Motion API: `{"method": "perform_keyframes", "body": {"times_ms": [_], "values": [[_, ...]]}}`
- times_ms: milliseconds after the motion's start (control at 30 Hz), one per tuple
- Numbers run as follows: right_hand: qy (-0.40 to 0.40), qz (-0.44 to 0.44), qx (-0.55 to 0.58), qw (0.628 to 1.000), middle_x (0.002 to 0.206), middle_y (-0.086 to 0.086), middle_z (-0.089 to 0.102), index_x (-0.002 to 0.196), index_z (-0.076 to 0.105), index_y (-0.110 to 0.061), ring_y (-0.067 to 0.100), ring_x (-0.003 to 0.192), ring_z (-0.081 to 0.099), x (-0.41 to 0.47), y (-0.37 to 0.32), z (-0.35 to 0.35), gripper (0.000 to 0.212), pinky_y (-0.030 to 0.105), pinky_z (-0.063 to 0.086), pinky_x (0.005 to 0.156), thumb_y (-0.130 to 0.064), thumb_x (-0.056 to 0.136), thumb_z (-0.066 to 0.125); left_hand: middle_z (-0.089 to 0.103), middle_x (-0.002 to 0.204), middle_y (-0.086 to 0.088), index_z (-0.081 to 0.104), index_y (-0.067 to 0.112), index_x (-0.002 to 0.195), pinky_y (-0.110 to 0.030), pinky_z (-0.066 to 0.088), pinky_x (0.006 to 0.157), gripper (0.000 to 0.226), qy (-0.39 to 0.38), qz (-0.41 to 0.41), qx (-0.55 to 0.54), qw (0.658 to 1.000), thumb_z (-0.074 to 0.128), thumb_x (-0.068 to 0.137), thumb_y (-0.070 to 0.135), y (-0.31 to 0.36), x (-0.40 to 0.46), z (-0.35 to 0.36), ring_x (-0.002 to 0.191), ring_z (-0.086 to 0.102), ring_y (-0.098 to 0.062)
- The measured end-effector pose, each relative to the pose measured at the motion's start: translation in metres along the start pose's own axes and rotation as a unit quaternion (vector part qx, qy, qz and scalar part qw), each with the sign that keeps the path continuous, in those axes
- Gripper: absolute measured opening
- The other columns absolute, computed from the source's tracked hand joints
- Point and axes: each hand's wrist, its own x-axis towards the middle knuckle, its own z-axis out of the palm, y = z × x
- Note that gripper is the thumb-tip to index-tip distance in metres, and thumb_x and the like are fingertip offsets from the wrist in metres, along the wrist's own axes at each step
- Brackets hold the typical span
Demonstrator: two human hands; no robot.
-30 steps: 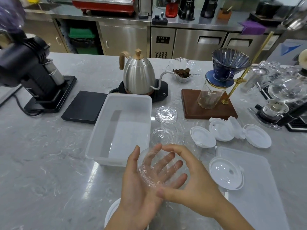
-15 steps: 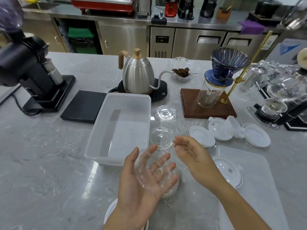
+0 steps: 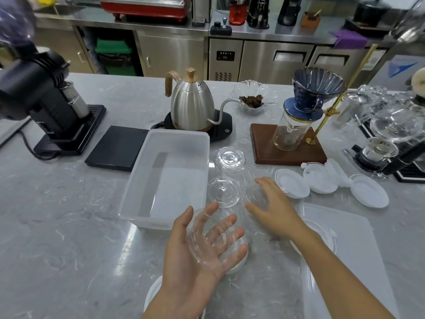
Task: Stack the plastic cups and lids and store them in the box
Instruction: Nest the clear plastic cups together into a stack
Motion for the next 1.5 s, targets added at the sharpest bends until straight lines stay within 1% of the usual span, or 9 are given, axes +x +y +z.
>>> {"method": "perform_keyframes", "body": {"times_ms": [100,300,433,600,767,933,1233,1400,1500], "values": [[-0.044,0.033,-0.03,0.998,0.165,0.006,0.013,0.154,0.022,-0.03,0.022,0.153,0.01,0.005,0.004,0.0,0.084,0.045,0.019,0.122,-0.053,0.085,0.065,0.07,0.125,-0.024,0.076,0.014,0.115,-0.05,0.055,0.085,0.051,-0.008,0.0,0.002,1.0,0.062,0.08,0.049,0.0,0.0,-0.001,0.106,0.066,-0.042],[-0.006,0.034,-0.037,0.999,0.152,0.004,0.038,0.151,0.03,-0.023,0.024,0.142,0.032,0.008,0.004,0.002,0.085,0.042,0.03,0.116,-0.047,0.081,0.071,0.07,0.125,-0.024,0.076,0.015,0.114,-0.048,0.057,0.081,0.051,-0.019,-0.006,0.006,1.0,0.063,0.077,0.048,0.0,0.0,-0.002,0.106,0.067,-0.042],[0.027,0.027,0.01,0.999,0.152,-0.002,0.037,0.151,0.03,-0.025,0.021,0.14,0.026,0.001,-0.005,-0.005,0.087,0.04,0.029,0.113,-0.045,0.079,0.075,0.07,0.125,-0.024,0.075,0.015,0.114,-0.048,0.058,0.079,0.052,-0.024,-0.004,0.005,1.0,0.063,0.077,0.048,0.001,0.0,-0.001,0.104,0.067,-0.042],[0.015,0.002,0.089,0.996,0.155,-0.007,0.027,0.149,0.022,-0.047,0.015,0.143,0.017,-0.018,-0.025,-0.022,0.088,0.043,0.027,0.114,-0.046,0.08,0.075,0.071,0.123,-0.023,0.075,0.015,0.117,-0.049,0.057,0.081,0.055,-0.024,-0.004,0.008,1.0,0.065,0.075,0.048,-0.001,0.001,-0.002,0.107,0.068,-0.042],[0.008,-0.041,0.169,0.985,0.154,-0.014,0.023,0.141,0.021,-0.065,0.013,0.141,0.028,-0.041,-0.045,-0.037,0.082,0.044,0.03,0.118,-0.038,0.085,0.074,0.07,0.126,-0.024,0.073,0.014,0.12,-0.05,0.057,0.083,0.054,-0.029,-0.014,0.005,0.999,0.065,0.079,0.048,-0.002,0.002,-0.002,0.107,0.068,-0.042],[0.012,-0.069,0.241,0.968,0.147,-0.022,0.037,0.134,0.037,-0.057,0.004,0.135,0.041,-0.057,-0.058,-0.048,0.075,0.027,0.034,0.11,-0.04,0.076,0.081,0.068,0.128,-0.025,0.073,0.014,0.119,-0.051,0.057,0.083,0.051,-0.033,-0.022,0.0,0.999,0.064,0.082,0.048,-0.004,0.002,0.0,0.107,0.068,-0.043],[0.011,-0.084,0.373,0.924,0.135,-0.004,0.06,0.109,0.05,-0.019,0.015,0.132,0.052,-0.078,-0.063,-0.04,0.076,0.04,0.043,0.107,-0.057,0.055,0.088,0.071,0.115,-0.024,0.071,0.014,0.116,-0.054,0.052,0.091,0.045,-0.043,-0.019,-0.007,0.999,0.063,0.084,0.045,-0.008,0.004,0.002,0.095,0.072,-0.038],[-0.014,-0.085,0.359,0.929,0.137,-0.005,0.059,0.098,0.048,-0.022,0.016,0.134,0.051,-0.09,-0.065,-0.027,0.064,0.044,0.038,0.111,-0.051,0.058,0.089,0.06,0.137,-0.028,0.07,0.012,0.118,-0.061,0.049,0.101,0.049,-0.037,-0.036,-0.027,0.998,0.065,0.081,0.044,-0.008,0.003,0.002,0.119,0.063,-0.045],[-0.046,-0.071,0.33,0.94,0.139,-0.01,0.058,0.092,0.048,-0.029,0.011,0.132,0.052,-0.096,-0.069,-0.023,0.059,0.035,0.037,0.108,-0.041,0.054,0.092,0.06,0.138,-0.028,0.069,0.013,0.121,-0.063,0.041,0.107,0.051,-0.045,-0.04,-0.032,0.998,0.064,0.082,0.046,-0.008,0.002,0.004,0.12,0.062,-0.047]]}}
